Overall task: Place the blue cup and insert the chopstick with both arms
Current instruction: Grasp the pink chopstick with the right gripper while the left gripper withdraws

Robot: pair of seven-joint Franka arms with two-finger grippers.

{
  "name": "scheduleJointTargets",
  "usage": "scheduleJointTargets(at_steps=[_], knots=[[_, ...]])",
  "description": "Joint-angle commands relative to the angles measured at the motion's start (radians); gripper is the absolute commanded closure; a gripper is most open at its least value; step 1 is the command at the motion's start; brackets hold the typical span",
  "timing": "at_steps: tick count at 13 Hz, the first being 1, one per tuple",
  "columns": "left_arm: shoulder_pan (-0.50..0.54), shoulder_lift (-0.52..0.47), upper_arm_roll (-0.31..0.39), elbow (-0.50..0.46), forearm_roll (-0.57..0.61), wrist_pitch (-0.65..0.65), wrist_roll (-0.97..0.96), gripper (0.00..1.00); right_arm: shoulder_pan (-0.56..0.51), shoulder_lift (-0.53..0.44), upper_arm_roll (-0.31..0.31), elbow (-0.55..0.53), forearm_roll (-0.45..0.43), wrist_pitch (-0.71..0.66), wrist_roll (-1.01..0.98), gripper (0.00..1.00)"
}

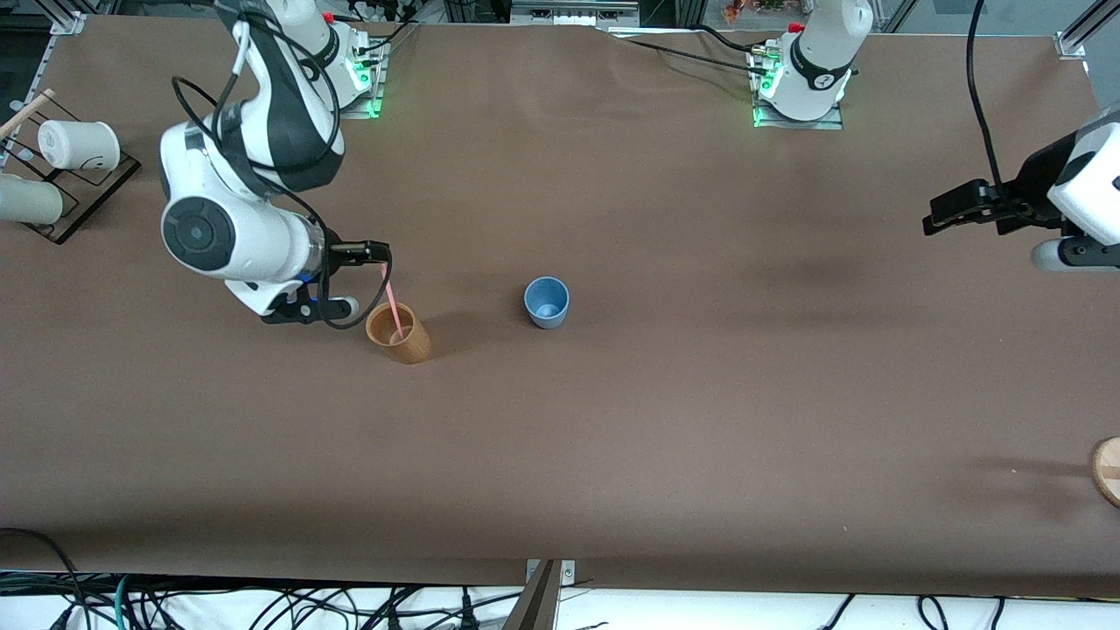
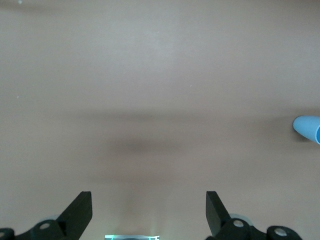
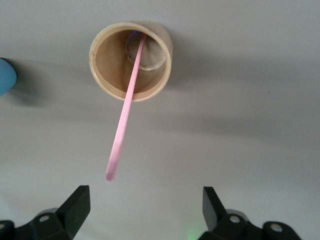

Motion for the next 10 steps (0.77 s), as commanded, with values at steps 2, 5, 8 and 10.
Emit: scheduleJointTargets(at_steps=[2,5,8,10], knots=[[0.045,-0.085,-0.027,-0.133,0.019,0.044,0.06,0.0,0.002,0.043,-0.003,0.018,0.034,0.051,0.006,0.02],[0.092,-0.107,-0.087,-0.167,0.022,0.051,0.061,0.0,0.017,0.071,-0.003,0.018,0.033,0.079,0.005,0.14],[0.08,-0.099,-0.098,-0.158,0.077,0.053,0.066,0.0,0.042,0.094,-0.004,0.02,0.022,0.109,0.003,0.36],[0.086,-0.09,-0.096,-0.152,0.076,0.053,0.104,0.0,0.042,0.1,-0.004,0.021,0.016,0.115,0.003,0.47]])
